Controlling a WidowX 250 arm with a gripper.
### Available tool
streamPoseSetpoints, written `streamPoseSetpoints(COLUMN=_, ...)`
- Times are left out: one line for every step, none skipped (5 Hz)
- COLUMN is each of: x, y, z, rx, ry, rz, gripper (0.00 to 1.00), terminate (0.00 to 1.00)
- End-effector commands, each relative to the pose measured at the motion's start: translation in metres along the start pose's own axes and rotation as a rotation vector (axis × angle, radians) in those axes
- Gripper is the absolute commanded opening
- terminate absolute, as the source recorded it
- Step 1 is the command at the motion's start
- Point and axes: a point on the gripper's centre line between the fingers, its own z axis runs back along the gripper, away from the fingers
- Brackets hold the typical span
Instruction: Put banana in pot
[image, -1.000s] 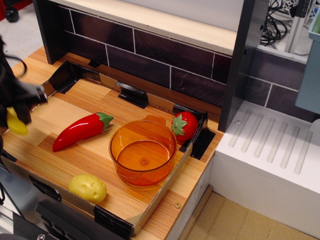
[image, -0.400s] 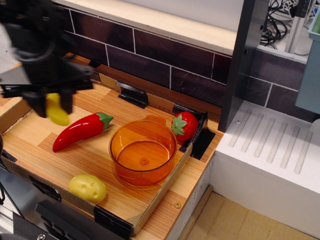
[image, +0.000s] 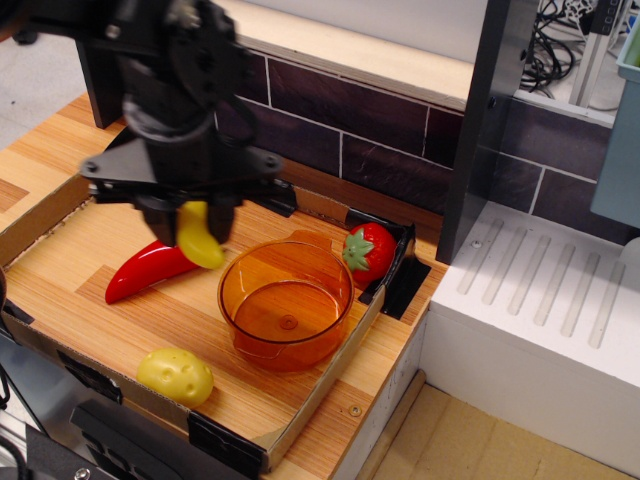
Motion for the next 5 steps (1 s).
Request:
streamPoseSetpoints(x=-0.009, y=-0.028, z=-0.006, rx=-0.017, ry=0.014, rz=-0.052, gripper=0.00, terminate=0.00)
streamPoseSetpoints(x=-0.014, y=-0.037, z=-0.013, rx=-0.006, ry=0.016, rz=-0.068, gripper=0.00, terminate=0.00)
streamPoseSetpoints(x=-0.019, y=-0.041, z=-0.019, rx=0.011, ry=0.013, rz=-0.096, gripper=1.00, terminate=0.00)
streamPoseSetpoints(x=-0.019, y=-0.040, z=-0.016, rx=-0.003, ry=0.006, rz=-0.101, gripper=1.00, terminate=0.00)
streamPoseSetpoints(x=-0.013, y=-0.039, z=-0.005, rx=-0.034, ry=0.011, rz=-0.093, gripper=1.00, terminate=0.00)
